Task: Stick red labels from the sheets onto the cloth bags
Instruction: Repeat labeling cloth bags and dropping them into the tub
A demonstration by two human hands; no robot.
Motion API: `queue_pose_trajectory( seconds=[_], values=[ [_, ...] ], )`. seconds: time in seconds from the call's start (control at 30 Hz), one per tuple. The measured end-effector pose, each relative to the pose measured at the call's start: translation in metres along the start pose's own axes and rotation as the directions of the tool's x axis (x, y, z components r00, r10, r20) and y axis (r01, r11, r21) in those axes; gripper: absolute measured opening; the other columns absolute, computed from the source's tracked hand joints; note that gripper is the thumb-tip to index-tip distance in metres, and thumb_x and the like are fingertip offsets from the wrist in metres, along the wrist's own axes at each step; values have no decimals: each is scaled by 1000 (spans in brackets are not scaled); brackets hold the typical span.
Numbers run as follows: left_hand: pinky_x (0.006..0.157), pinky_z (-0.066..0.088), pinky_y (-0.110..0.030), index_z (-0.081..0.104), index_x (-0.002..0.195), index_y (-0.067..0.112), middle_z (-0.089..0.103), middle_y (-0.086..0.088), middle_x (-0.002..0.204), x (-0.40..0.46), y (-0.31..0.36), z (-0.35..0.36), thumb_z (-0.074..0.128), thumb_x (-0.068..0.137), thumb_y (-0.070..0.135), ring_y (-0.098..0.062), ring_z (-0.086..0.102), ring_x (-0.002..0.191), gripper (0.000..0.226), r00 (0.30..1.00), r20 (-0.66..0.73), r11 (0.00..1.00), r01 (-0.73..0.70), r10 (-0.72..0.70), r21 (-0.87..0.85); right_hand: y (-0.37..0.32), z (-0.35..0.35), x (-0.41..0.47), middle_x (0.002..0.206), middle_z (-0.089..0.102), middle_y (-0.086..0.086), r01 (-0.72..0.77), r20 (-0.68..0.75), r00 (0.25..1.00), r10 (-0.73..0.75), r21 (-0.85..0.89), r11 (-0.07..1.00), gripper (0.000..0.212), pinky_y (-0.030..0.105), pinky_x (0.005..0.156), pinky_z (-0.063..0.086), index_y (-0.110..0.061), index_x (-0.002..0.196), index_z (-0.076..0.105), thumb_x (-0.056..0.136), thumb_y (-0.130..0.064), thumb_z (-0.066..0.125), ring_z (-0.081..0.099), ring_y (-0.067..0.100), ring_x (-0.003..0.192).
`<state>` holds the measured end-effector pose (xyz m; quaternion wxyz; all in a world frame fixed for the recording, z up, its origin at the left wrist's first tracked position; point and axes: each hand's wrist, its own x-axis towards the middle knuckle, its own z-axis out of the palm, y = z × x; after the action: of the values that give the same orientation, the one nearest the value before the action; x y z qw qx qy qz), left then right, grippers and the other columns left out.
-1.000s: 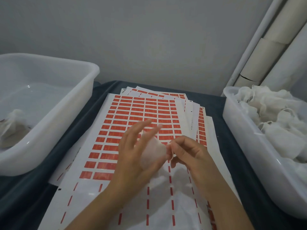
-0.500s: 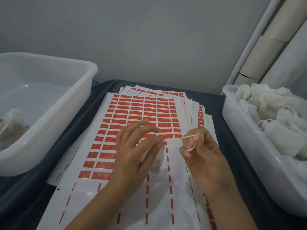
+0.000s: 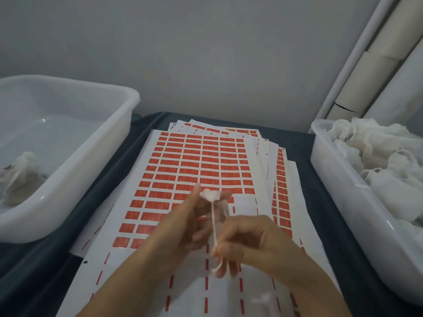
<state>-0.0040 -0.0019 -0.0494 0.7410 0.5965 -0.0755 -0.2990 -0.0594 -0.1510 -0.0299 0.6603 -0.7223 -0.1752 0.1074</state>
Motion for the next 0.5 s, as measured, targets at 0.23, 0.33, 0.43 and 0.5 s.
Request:
queue_pose_trajectory(
  seconds=[0.23, 0.33, 0.43, 0.5],
  values=[
    [34, 29, -11, 63, 66, 12, 53, -3, 59, 1, 4, -27, 53, 78, 35, -7, 33, 36, 29, 999, 31, 898, -21, 38, -439, 14, -16, 5, 76, 68, -14, -214, -261, 950, 168, -156, 964, 15, 13, 67, 52, -27, 81, 61, 92, -20, 54, 66, 6, 76],
    [36, 30, -12, 56, 58, 13, 44, -3, 53, 0, 2, -25, 51, 77, 39, -8, 33, 37, 33, 994, 103, 963, 71, -45, -261, 19, -16, 9, 84, 65, -15, -163, -504, 863, 36, -211, 964, 12, 4, 64, 46, -26, 85, 55, 89, -34, 48, 62, -3, 80],
    [38, 30, -14, 52, 51, 17, 41, 0, 49, -2, 2, -16, 52, 76, 43, -8, 33, 37, 36, 972, 157, 985, 170, -172, 30, 23, -4, 13, 98, 56, -30, -49, -525, 824, -213, -441, 896, 11, -4, 78, 37, -33, 89, 52, 91, -42, 46, 52, -16, 99],
    [37, 29, -14, 47, 49, 16, 39, 1, 43, 6, -3, -9, 47, 87, 35, -8, 32, 33, 43, 956, 140, 961, 241, -259, 136, 28, 4, 15, 103, 56, -36, 25, -452, 843, -291, -508, 861, 10, -4, 85, 33, -35, 97, 53, 90, -35, 45, 49, -17, 107]
  ],
)
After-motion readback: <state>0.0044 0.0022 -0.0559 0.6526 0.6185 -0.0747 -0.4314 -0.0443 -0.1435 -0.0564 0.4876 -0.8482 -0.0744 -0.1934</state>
